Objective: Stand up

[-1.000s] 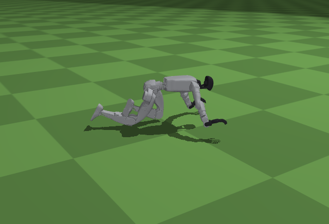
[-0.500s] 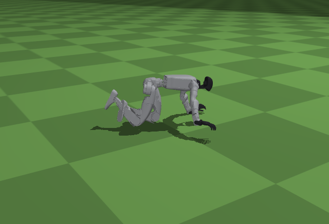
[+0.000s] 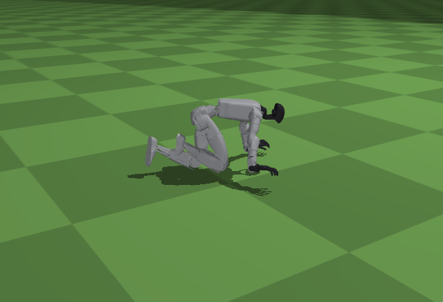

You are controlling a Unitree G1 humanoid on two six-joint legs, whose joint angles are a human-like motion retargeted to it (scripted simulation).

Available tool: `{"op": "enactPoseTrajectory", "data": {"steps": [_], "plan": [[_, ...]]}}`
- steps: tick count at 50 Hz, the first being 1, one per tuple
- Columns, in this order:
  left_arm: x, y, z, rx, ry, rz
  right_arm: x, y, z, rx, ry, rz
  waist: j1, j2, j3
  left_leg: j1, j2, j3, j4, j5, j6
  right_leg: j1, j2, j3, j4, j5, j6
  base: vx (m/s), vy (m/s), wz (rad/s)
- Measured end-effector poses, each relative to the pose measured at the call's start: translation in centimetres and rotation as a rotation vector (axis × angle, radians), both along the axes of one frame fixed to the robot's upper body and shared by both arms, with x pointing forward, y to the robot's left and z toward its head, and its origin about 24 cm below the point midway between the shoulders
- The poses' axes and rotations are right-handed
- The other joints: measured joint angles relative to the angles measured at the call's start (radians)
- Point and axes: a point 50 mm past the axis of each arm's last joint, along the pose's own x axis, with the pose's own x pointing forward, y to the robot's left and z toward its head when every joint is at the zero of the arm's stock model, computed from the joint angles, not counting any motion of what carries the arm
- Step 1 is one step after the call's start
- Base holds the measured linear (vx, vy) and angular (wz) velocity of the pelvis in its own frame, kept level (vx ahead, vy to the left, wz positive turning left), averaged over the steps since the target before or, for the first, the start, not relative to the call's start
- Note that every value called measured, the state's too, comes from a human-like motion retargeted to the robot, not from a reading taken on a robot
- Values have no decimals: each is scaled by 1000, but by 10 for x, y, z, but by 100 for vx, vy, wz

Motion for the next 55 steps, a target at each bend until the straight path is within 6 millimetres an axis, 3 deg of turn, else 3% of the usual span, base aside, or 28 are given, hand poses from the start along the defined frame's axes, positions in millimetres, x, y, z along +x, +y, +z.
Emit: {"op": "enactPoseTrajectory", "data": {"steps": [5,7,12,18,20,27,35,38,40,42,45,50,55], "plan": [[6,6,-25,29,113,66,5,6,-28,17,82,1,-79,8,22,147,-24,-47,33,3,0,0,74,-7,-56,214,-21,3,-43,283],[8,11,-38,48,201,136,8,12,-47,31,125,14,-115,-1,22,211,-22,-77,3,51,0,0,144,10,-170,422,-29,-2,-52,224],[13,19,-53,59,393,224,9,19,-73,48,191,21,-154,-24,22,306,-28,-121,-10,91,0,0,296,45,-285,634,-29,-5,-47,114],[16,25,-52,50,525,296,12,25,-79,58,204,24,-177,-40,22,329,-27,-145,-15,115,0,0,364,52,-339,731,-29,-5,-31,64],[16,29,-41,34,543,325,15,28,-71,58,182,24,-184,-43,22,297,-23,-140,-9,120,0,0,313,49,-324,751,-29,-7,-20,47],[14,37,-33,-50,602,378,24,39,-56,47,156,36,-190,-52,22,246,-6,-124,-8,148,0,0,205,28,-329,760,-29,-8,-11,2],[31,32,-77,-169,865,253,26,39,-58,19,237,9,-150,-18,-5,246,14,-87,16,173,0,0,123,5,-327,750,-29,-7,-9,-28],[30,28,-101,-107,912,229,27,36,-64,5,338,7,-123,-7,-72,220,16,-76,-11,206,0,0,123,19,-359,759,-29,6,-18,18],[29,25,-110,-78,931,220,28,36,-67,-2,381,19,-118,-4,-78,223,5,-58,-9,204,0,0,106,36,-341,760,-29,1,-10,22],[23,27,-130,-26,979,211,34,36,-73,9,508,58,-112,1,-140,194,5,-52,-43,242,0,0,90,40,-358,760,-28,9,-8,50],[15,28,-165,-5,1077,179,39,33,-86,36,707,102,-100,-5,-165,197,-10,-20,-46,257,0,14,72,63,-349,760,-18,3,-2,0],[-12,25,-256,-122,1376,9,36,19,-101,0,1007,26,-93,-8,-160,284,-25,-9,-29,309,0,191,48,96,-364,760,-7,7,-8,-44],[-68,28,-345,-398,1714,-126,33,13,-127,22,1333,2,-87,-31,-125,426,-103,-70,9,297,0,425,44,123,-375,760,1,14,-18,-103]]}}
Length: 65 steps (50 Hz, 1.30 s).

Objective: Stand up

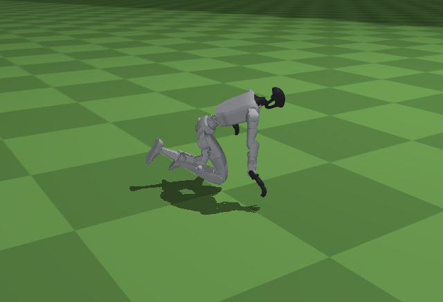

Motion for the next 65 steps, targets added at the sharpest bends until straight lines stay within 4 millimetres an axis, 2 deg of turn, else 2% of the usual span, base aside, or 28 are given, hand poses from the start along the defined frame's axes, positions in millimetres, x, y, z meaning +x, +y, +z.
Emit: {"op": "enactPoseTrajectory", "data": {"steps": [3,5,8,10,12,13,16,20,24,27,30,32,33,35,39,40,42,43,45,47,49,53,55,57,58,60,61,65], "plan": [[-41,3,-39,-107,173,52,-2,6,-24,44,97,26,-24,-24,23,96,-76,-26,5,-10,0,169,-30,-11,1,0,7,13,-22,-46],[-67,7,-57,-133,270,88,-6,11,-42,64,154,51,-43,-40,26,111,-111,-39,13,25,0,271,-52,-25,3,0,54,4,-16,-3],[-100,16,-72,-109,384,129,-17,16,-72,81,245,69,-53,-75,-5,16,-82,-13,74,114,0,334,-45,-36,0,0,141,-2,-23,22],[-117,23,-76,-61,441,135,-27,20,-94,103,305,77,-53,-101,-38,-97,-57,-19,148,123,0,339,-35,-49,-11,0,133,-14,-39,46],[-128,32,-75,1,471,138,-39,24,-116,137,356,79,-51,-133,-76,-240,13,-53,231,90,0,329,-47,-67,-21,0,85,-24,-47,60],[-132,35,-75,23,481,145,-44,26,-124,153,378,80,-44,-150,-90,-304,33,-72,265,50,1,323,-53,-69,-25,0,63,-25,-40,23],[-140,39,-77,40,503,175,-60,28,-147,201,452,74,-14,-186,-119,-579,95,-123,359,-242,3,312,-91,-82,-32,0,17,-20,-30,7],[-147,32,-85,-34,527,203,-74,29,-163,234,508,63,44,-184,-107,-855,191,-126,270,-409,1,338,-64,-102,-41,0,10,-5,-1,-20],[-158,23,-94,-85,566,200,-85,28,-174,262,550,59,146,-155,20,-910,248,-80,75,-543,0,521,19,-80,-68,0,19,8,20,-151],[-161,19,-97,-88,578,195,-84,28,-174,282,562,60,202,-137,107,-910,256,-14,-51,-571,0,638,44,-39,-57,0,16,3,40,-142],[-168,17,-101,-90,602,209,-80,31,-174,307,579,76,237,-131,122,-910,204,-54,-117,-586,0,688,85,-7,-75,0,18,13,11,-81],[-172,17,-103,-94,625,230,-77,36,-174,328,582,99,226,-101,81,-910,284,-72,-47,-639,0,673,154,-34,-91,0,24,13,6,-13],[-175,16,-105,-104,634,240,-76,38,-175,333,579,111,225,-98,67,-910,257,-99,-76,-615,0,663,171,-21,-86,0,22,15,28,-32],[-177,14,-108,-118,646,249,-77,41,-178,354,564,126,209,-94,44,-910,199,-96,-72,-691,0,659,210,-15,-87,0,15,20,19,-10],[-162,17,-104,-116,664,239,-88,44,-189,432,539,121,197,-94,10,-910,185,-103,-85,-710,0,667,250,-9,-96,0,19,17,7,14],[-156,19,-102,-118,658,237,-92,45,-193,460,538,120,200,-98,1,-909,174,-102,-90,-720,0,688,219,-16,-100,0,30,17,24,8],[-145,22,-96,-120,632,233,-97,46,-198,497,549,114,186,-104,-12,-905,151,-102,-110,-720,0,716,214,-4,-135,0,258,23,17,68],[-140,24,-94,-124,617,237,-100,47,-201,512,557,111,171,-107,-13,-895,129,-101,-125,-719,0,710,270,13,-170,0,323,35,15,97],[-130,28,-87,-140,580,248,-104,49,-206,534,564,114,155,-115,-17,-866,115,-109,-164,-725,1,727,279,0,-226,0,493,32,13,36],[-121,33,-81,-163,547,268,-103,55,-208,556,555,133,176,-124,-27,-851,155,-139,-211,-727,2,811,51,-173,-254,0,494,8,-4,-65],[-113,38,-75,-185,527,282,-103,58,-210,578,549,146,176,-141,-30,-818,154,-153,-280,-720,2,839,-5,-254,-317,0,494,19,-11,11],[-106,44,-69,-230,500,304,-100,63,-209,583,543,184,130,-166,-9,-698,84,-173,-429,-702,6,803,111,-161,-441,0,494,38,-10,104],[-109,48,-68,-241,505,323,-98,66,-208,572,544,203,97,-178,9,-601,15,-187,-518,-689,25,759,301,36,-557,0,494,51,7,142],[-115,52,-69,-247,525,343,-96,68,-208,564,558,220,78,-177,27,-498,-52,-221,-607,-668,62,737,422,201,-628,0,316,43,31,55],[-119,53,-71,-252,538,354,-94,69,-207,561,564,231,86,-169,27,-458,-35,-249,-651,-652,69,726,417,183,-655,0,286,16,18,-93],[-125,54,-74,-263,572,368,-93,71,-207,557,572,245,115,-155,17,-398,17,-294,-738,-616,70,696,412,132,-674,0,299,3,-1,-166],[-127,53,-76,-271,587,371,-94,71,-208,558,573,246,126,-144,11,-370,36,-317,-781,-601,69,669,433,116,-671,0,338,5,-5,-161],[-131,46,-83,-306,624,375,-101,72,-214,584,579,236,198,-36,-50,-290,209,-441,-986,-504,84,488,636,110,-847,0,469,7,22,-216]]}}
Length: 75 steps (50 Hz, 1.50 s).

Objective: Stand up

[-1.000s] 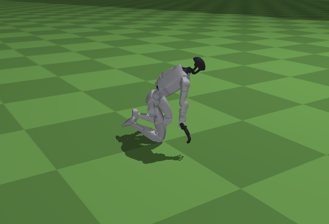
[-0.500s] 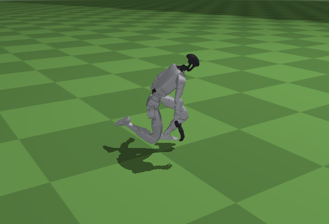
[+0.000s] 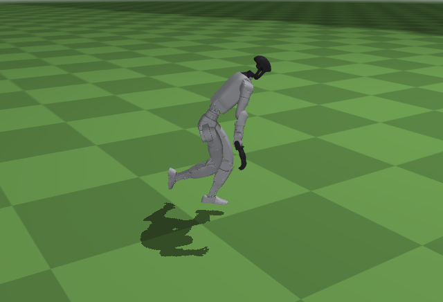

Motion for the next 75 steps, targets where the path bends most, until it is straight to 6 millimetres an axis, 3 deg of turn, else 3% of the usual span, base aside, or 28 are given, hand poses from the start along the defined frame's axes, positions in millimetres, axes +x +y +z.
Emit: {"op": "enactPoseTrajectory", "data": {"steps": [2,5,7,9,17,19,22,25,28,35,40,44,48,50,56,62,65,67,69,73,75], "plan": [[3,-11,-6,-37,1,-5,-13,-3,-8,19,25,-33,32,81,-48,61,94,-30,-141,60,61,-75,0,-19,-94,-204,-18,31,73,-239],[7,-29,-16,-92,4,-22,-40,-11,-22,30,87,-93,26,116,-76,173,132,4,-298,115,128,-82,-186,-104,-138,-454,-214,38,41,-107],[11,-41,-21,-129,3,-37,-59,-15,-31,38,133,-131,7,122,-84,252,143,39,-392,151,160,-70,-276,-124,-230,-543,-258,30,24,-41],[17,-53,-24,-166,-11,-55,-79,-21,-39,40,183,-169,-24,124,-85,334,141,78,-474,178,187,-46,-356,-124,-353,-596,-238,33,15,-1],[56,-88,-20,-253,-80,-185,-143,-37,-55,29,338,-287,-174,79,-80,629,75,166,-662,199,227,77,-618,-37,-892,-703,-4,40,4,29],[67,-95,-16,-253,-101,-221,-157,-39,-57,36,367,-317,-206,74,-83,690,67,163,-686,196,221,107,-653,-4,-964,-699,13,46,-9,52],[83,-104,-10,-253,-120,-277,-179,-38,-62,55,409,-369,-231,63,-97,764,61,143,-707,191,199,163,-666,13,-1030,-601,20,48,-18,46],[92,-114,-8,-250,-99,-332,-203,-34,-68,77,459,-412,-222,48,-126,832,50,142,-733,190,182,239,-698,-108,-1040,-593,-3,54,-20,18],[95,-125,-10,-247,-96,-367,-219,-27,-72,100,517,-432,-180,43,-146,893,64,173,-742,218,147,268,-650,-69,-1039,-561,-62,54,-16,-32],[74,-133,-23,-290,-73,-360,-208,-20,-74,127,499,-405,-198,64,-188,908,83,174,-621,418,44,337,-602,-81,-1044,-560,-124,49,-8,5],[44,-123,-36,-255,8,-338,-185,-12,-75,153,471,-366,-185,15,-208,824,52,247,-346,604,10,395,-630,-83,-1049,-570,-168,43,-6,19],[9,-113,-49,-278,97,-258,-160,-5,-74,167,437,-314,-162,-12,-212,700,32,286,-124,550,-15,430,-643,-67,-1049,-587,-217,38,1,15],[-34,-102,-61,-297,210,-159,-130,4,-69,192,356,-259,-139,-11,-213,583,-11,230,-103,486,-33,471,-629,-81,-1052,-603,-259,35,5,28],[-54,-96,-64,-296,262,-111,-115,7,-66,200,309,-230,-120,-6,-210,539,-12,221,-151,463,-6,491,-617,-93,-1047,-609,-274,42,8,21],[-123,-79,-67,-296,397,76,-67,14,-47,198,129,-130,-52,23,-185,466,-9,209,-503,397,182,575,-550,-113,-1023,-634,-320,42,9,20],[-183,-76,-64,-320,473,311,-38,18,-30,202,7,-77,-61,40,-182,485,-35,196,-851,456,361,674,-483,-155,-1034,-618,-339,48,11,46],[-209,-78,-61,-339,517,425,-35,22,-29,203,0,-59,-54,16,-191,506,-47,165,-806,439,403,695,-469,-117,-1012,-595,-356,67,21,-29],[-229,-81,-59,-360,564,505,-42,27,-35,218,27,-51,-39,25,-208,524,2,260,-770,497,364,714,-417,-83,-986,-543,-379,65,16,-70],[-238,-84,-58,-386,599,561,-51,33,-43,250,73,-50,-47,25,-221,542,6,196,-760,520,318,712,-376,-62,-943,-455,-405,78,29,-42],[-229,-89,-62,-451,599,599,-80,36,-60,343,214,-87,-64,55,-226,612,67,193,-740,532,223,641,-280,-43,-724,-200,-476,60,21,-19],[-217,-91,-65,-485,574,579,-95,35,-67,374,289,-100,-92,88,-235,645,105,199,-741,538,199,571,-270,-102,-571,-157,-496,72,30,13]]}}
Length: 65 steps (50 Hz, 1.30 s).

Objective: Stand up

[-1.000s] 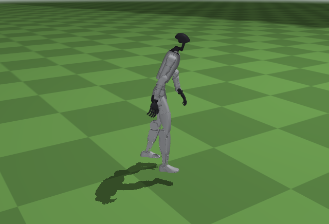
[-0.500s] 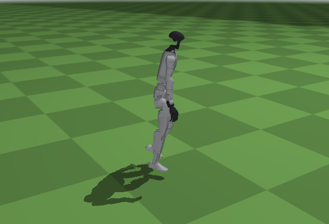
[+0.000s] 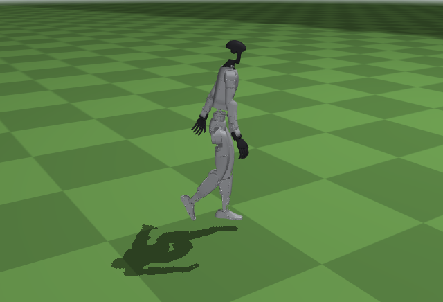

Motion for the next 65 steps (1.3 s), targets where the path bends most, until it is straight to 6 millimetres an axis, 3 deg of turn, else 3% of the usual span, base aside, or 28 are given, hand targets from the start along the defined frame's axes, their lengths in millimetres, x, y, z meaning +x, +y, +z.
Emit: {"op": "enactPoseTrajectory", "data": {"steps": [2,5,9,13,15,18,20,23,26,29,31,33,35,37,40,42,45,47,50,52,55,58,60,62,65], "plan": [[28,-3,-6,-43,-56,-49,-22,-4,-8,24,96,-17,-12,35,-15,31,47,29,5,10,-47,-113,-32,-58,229,-100,-3,57,31,-8],[79,-4,-10,-85,-143,-170,-58,-12,-16,48,221,-78,-41,43,-2,107,17,18,5,7,-84,-202,-143,-87,444,-272,-3,63,34,36],[151,-1,-4,-96,-271,-331,-112,-12,-25,98,407,-172,-26,69,-35,145,112,73,-10,9,-170,-348,-120,-97,371,-310,19,56,2,-19],[211,-13,8,-108,-437,-441,-157,-16,-25,115,566,-250,-55,49,-52,203,72,63,-23,-8,-148,-366,-213,-76,119,-344,155,58,16,33],[241,-22,16,-112,-531,-487,-176,-16,-24,133,628,-279,-83,29,-50,247,42,51,-34,-12,-141,-352,-273,-56,-83,-374,272,79,16,52],[270,-37,26,-126,-639,-531,-191,-14,-23,158,664,-318,-122,-24,-39,322,-38,23,-39,-31,-130,-333,-374,15,-368,-404,477,59,3,41],[285,-39,35,-113,-701,-549,-190,-9,-25,179,658,-330,-112,-41,-42,333,0,48,-13,-48,-199,-380,-339,18,-524,-416,521,75,-46,-50],[293,-44,39,-114,-737,-577,-189,-7,-26,201,648,-361,-107,-49,-39,359,-1,20,35,-48,-275,-417,-300,2,-613,-430,521,58,-22,-37],[282,-51,31,-138,-706,-590,-192,-7,-25,214,654,-383,-125,-47,-55,415,-98,-7,61,10,-283,-379,-357,6,-591,-357,521,105,64,25],[263,-56,20,-177,-625,-607,-186,-12,-24,212,636,-391,-172,-54,-63,434,-227,56,156,162,-283,-352,-458,41,-522,-274,516,86,93,114],[245,-54,12,-180,-551,-610,-176,-12,-25,227,625,-387,-190,-50,-63,382,-254,141,311,291,-283,-336,-511,16,-447,-280,484,102,88,108],[225,-49,5,-179,-486,-584,-160,-14,-25,231,611,-366,-183,-78,-59,286,-258,206,501,336,-283,-310,-548,28,-405,-327,445,71,20,-3],[206,-43,-1,-188,-413,-551,-142,-16,-25,227,583,-345,-162,-114,-56,194,-255,245,646,323,-283,-275,-553,77,-396,-371,415,88,-17,-33],[183,-38,-6,-196,-340,-518,-124,-15,-25,225,538,-319,-154,-129,-55,117,-231,187,731,191,-283,-223,-518,77,-412,-393,365,82,-45,-12],[145,-35,-13,-190,-274,-434,-96,-13,-24,220,455,-248,-116,-148,-43,35,-243,73,689,124,-283,-134,-464,81,-438,-434,308,77,-39,-40],[123,-30,-15,-179,-247,-364,-79,-9,-22,211,399,-191,-90,-150,-32,-7,-204,27,622,80,-269,-76,-400,78,-472,-444,264,78,-33,-61],[89,-24,-15,-164,-206,-220,-39,-6,-14,180,262,-88,-45,-121,-20,-99,-92,66,431,17,-137,6,-308,56,-513,-457,218,80,0,-60],[71,-23,-14,-157,-177,-140,-17,-6,-7,163,187,-43,-36,-95,-12,-126,-71,80,253,-15,-50,49,-267,38,-517,-465,203,57,16,-20],[47,-20,-12,-143,-124,-44,7,-5,3,151,98,-7,-41,-72,-5,-140,-90,72,-41,-59,83,110,-217,41,-522,-458,188,63,16,11],[32,-17,-10,-128,-93,10,16,-2,6,158,61,6,-53,-82,-6,-130,-125,59,-198,-52,133,146,-208,37,-520,-436,184,86,21,10],[14,-16,-7,-113,-50,67,16,3,5,175,55,20,-22,-95,-9,-124,-123,76,-177,-56,119,178,-183,85,-485,-388,164,92,25,-63],[3,-14,-5,-103,-17,110,2,6,-1,190,86,19,9,-82,-15,-89,-98,40,-111,22,110,201,-100,134,-412,-254,122,77,21,-67],[2,-13,-4,-104,-5,134,-17,7,-9,194,147,8,11,-90,-32,-76,-115,-60,-72,20,112,184,-53,140,-321,-35,103,99,30,-34],[6,-12,-5,-113,-9,143,-36,7,-15,187,218,-8,13,-90,-37,-69,-102,-49,-2,-45,88,116,-21,137,-151,131,77,84,20,-13],[28,-9,-7,-133,-38,110,-64,4,-22,175,321,-34,-31,-25,-43,-7,-21,-24,46,-135,58,-72,-6,38,166,143,60,84,22,32]]}}
